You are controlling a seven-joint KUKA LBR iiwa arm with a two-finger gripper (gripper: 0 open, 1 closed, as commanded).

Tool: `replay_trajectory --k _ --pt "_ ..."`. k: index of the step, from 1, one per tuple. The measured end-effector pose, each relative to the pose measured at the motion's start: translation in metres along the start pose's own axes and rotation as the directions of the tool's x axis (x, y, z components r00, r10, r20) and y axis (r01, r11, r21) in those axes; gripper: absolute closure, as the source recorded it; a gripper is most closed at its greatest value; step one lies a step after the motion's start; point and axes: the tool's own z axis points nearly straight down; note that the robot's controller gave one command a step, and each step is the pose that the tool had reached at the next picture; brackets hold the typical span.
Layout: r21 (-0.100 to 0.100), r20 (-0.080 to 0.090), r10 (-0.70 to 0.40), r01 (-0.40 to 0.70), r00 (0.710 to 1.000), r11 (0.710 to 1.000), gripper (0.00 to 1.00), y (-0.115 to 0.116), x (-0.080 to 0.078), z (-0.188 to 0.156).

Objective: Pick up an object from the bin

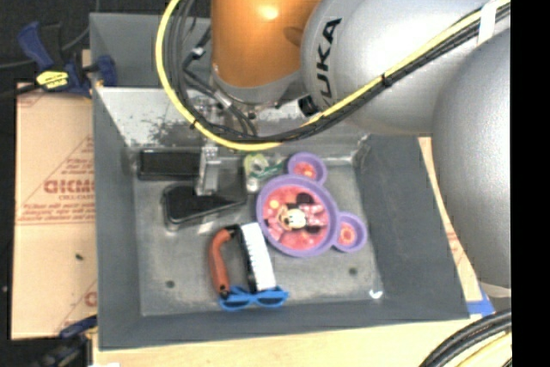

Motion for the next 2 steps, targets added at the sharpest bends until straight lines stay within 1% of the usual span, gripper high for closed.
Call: replay_trajectory --k 1,2 --pt "-0.002 0.009 0.005 -0.005 1.0 1.0 0.0 -0.001 -0.002 -0.005" --pt "0.001 0.008 -0.175 0.175 0.984 0.984 0.0 -0.042 -0.003 0.086"
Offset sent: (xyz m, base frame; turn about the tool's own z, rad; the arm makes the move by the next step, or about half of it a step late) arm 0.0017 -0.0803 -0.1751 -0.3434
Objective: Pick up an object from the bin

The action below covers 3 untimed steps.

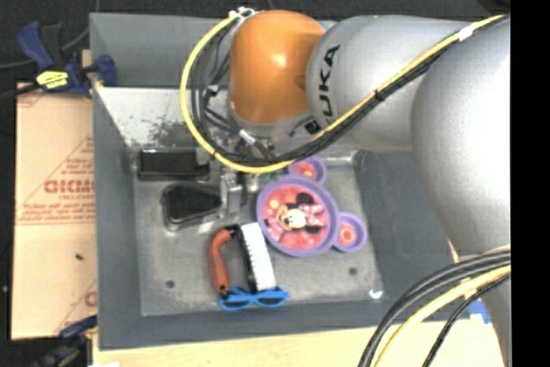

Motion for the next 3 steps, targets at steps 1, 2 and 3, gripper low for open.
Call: replay_trajectory --k 1,2,3 --pt "0.001 0.009 -0.108 0.108 0.994 0.994 0.0 -0.027 -0.006 -0.004" --pt "0.0 -0.002 0.086 -0.086 0.996 0.996 0.0 -0.04 -0.005 0.059" --pt "0.001 0.014 -0.106 0.106 0.994 0.994 0.0 -0.051 -0.002 0.088"
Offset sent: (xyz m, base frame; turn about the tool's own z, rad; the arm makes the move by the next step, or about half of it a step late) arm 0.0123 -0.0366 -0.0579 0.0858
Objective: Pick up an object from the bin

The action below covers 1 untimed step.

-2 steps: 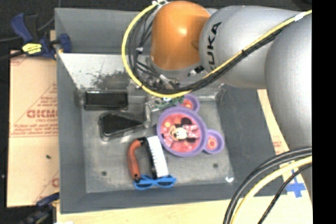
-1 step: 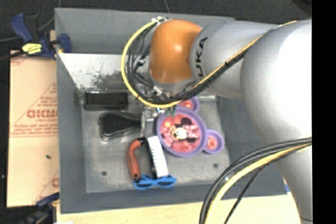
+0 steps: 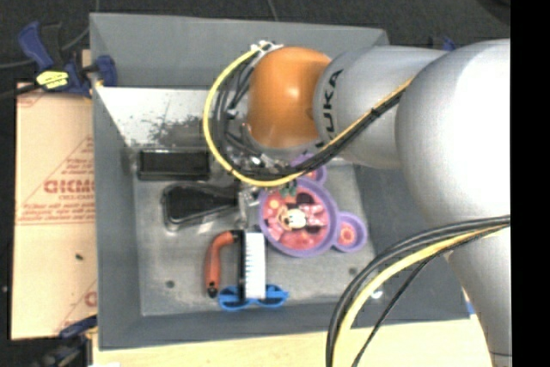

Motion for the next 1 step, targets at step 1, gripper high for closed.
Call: replay_trajectory --k 1 --pt "0.01 -0.032 0.403 -0.403 0.915 0.915 1.0 0.0023 -0.011 0.0028"
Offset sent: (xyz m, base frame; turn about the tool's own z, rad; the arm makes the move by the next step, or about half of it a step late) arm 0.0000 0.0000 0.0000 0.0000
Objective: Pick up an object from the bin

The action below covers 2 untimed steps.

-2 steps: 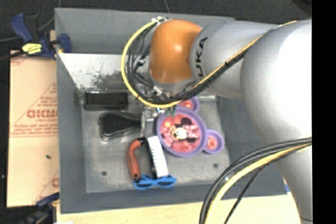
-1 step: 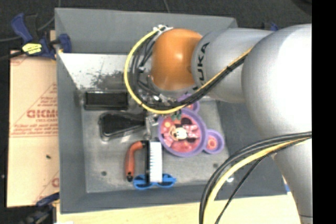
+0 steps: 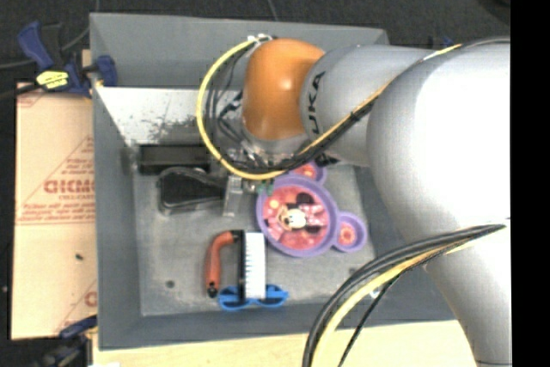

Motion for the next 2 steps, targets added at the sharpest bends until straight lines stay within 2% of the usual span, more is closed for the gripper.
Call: replay_trajectory --k 2 --pt "0.001 -0.005 0.001 -0.001 1.0 1.0 1.0 -0.0007 0.0025 -0.0055"
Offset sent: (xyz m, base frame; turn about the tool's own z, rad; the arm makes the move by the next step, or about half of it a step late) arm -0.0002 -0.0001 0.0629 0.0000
